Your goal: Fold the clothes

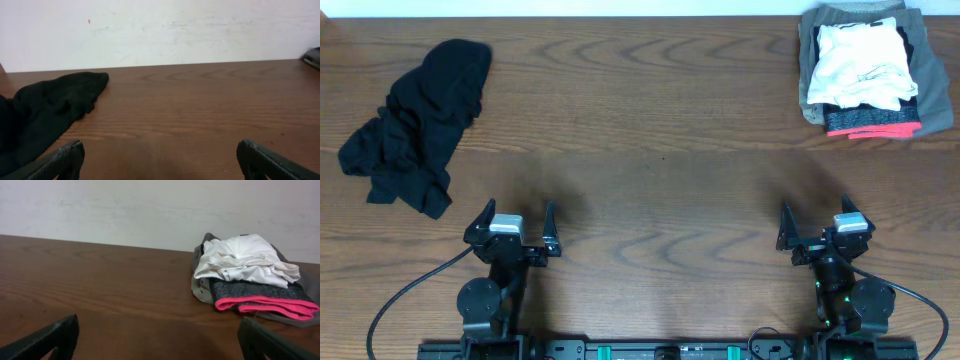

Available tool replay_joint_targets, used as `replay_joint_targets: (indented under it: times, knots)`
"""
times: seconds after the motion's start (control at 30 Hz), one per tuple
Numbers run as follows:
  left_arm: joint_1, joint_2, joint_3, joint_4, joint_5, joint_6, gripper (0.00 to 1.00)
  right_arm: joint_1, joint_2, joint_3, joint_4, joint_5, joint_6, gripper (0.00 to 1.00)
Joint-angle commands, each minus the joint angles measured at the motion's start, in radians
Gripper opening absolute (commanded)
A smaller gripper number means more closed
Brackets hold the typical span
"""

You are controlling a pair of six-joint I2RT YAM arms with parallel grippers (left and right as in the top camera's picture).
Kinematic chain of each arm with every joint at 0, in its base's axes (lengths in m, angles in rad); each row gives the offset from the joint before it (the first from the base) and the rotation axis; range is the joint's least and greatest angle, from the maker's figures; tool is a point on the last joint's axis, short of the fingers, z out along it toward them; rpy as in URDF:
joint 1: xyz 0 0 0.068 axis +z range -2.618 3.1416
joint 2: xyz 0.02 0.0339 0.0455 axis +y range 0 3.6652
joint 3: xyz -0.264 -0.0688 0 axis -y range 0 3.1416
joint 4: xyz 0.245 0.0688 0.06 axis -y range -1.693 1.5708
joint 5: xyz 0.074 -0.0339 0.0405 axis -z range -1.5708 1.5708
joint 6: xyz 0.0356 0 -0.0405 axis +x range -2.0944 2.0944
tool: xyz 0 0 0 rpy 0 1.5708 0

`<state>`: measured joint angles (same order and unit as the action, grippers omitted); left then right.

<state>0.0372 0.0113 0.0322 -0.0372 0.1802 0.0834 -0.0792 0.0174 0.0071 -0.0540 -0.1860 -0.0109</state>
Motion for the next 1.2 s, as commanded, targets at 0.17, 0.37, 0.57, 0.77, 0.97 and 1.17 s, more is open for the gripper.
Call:
replay_joint_targets:
  times: [0.17,0.37,0.57,0.77,0.97,1.17]
  knots:
    - [-0.004,0.000,-0.028,-0.014,0.017,0.010,0.98,0.007,-0.003,-0.002,-0.004,0.003,0.006,0.99]
    - [-0.004,0.000,-0.028,-0.014,0.017,0.010,0.98,0.006,-0.003,-0.002,-0.004,0.003,0.006,0.99]
    - [-0.004,0.000,-0.028,-0.014,0.018,0.010,0.98,0.006,-0.003,-0.002,-0.004,0.003,0.006,0.99]
    - [-0.004,0.000,-0.028,-0.014,0.018,0.010,0.98,0.006,-0.003,-0.002,0.019,0.003,0.006,0.99]
    - [-0.004,0.000,-0.028,-0.014,0.017,0.010,0.98,0.006,-0.003,-0.002,0.013,0.015,-0.009,0.99]
    - [-0.004,0.000,-0.028,-0.013,0.018,0.010,0.98,0.006,-0.003,-0.002,0.013,0.051,-0.027,0.99]
